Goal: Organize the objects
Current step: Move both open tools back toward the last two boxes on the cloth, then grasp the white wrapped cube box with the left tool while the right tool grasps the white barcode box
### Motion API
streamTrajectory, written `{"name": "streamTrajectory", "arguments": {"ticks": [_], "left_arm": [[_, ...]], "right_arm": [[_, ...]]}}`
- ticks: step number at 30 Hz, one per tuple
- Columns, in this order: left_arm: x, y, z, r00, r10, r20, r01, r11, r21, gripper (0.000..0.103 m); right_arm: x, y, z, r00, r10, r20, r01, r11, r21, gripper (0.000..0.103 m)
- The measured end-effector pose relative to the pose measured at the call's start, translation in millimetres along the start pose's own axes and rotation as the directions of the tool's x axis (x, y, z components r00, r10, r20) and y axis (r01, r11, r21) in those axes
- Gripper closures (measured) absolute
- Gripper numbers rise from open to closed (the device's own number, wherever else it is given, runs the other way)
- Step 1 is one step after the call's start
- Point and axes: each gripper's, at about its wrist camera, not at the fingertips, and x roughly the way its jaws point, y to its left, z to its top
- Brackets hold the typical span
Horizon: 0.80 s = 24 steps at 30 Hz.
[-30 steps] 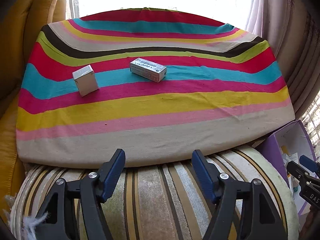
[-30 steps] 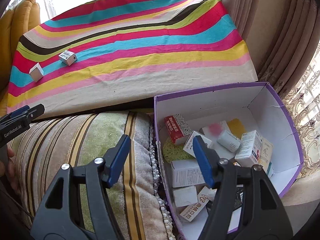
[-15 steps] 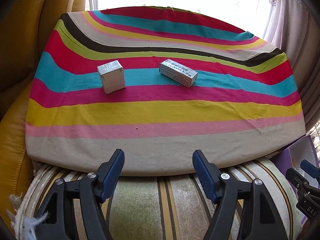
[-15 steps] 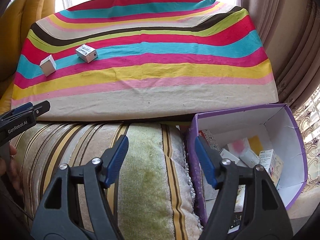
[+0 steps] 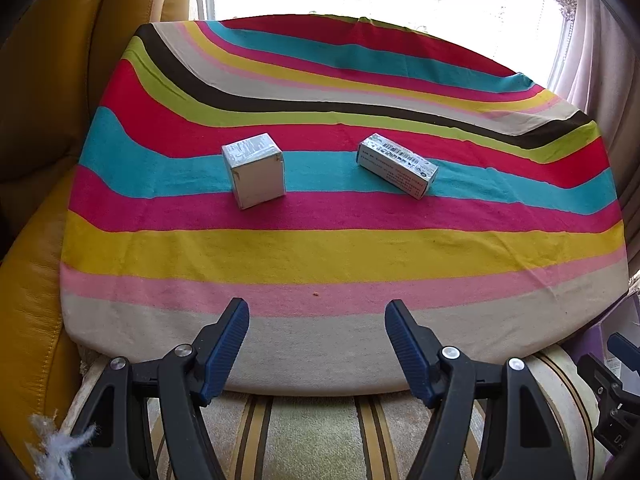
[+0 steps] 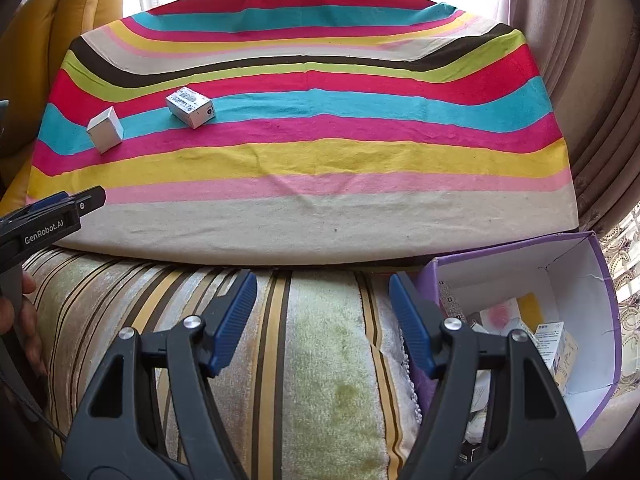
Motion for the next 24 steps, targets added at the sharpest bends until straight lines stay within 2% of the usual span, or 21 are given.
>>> {"name": "streamTrajectory", "arguments": {"ticks": [18,24], "left_arm": [[16,14,17,0.999,0.042,-0.003,-0.042,0.999,-0.030,0.031],[25,24,25,0.998,0.056,0.002,-0.056,0.996,-0.066,0.031]], "right_arm": [[24,40,32,0.999,0.048,0.025,-0.046,0.996,-0.071,0.031],[30,52,43,0.998,0.059,0.035,-0.055,0.994,-0.099,0.031]]}}
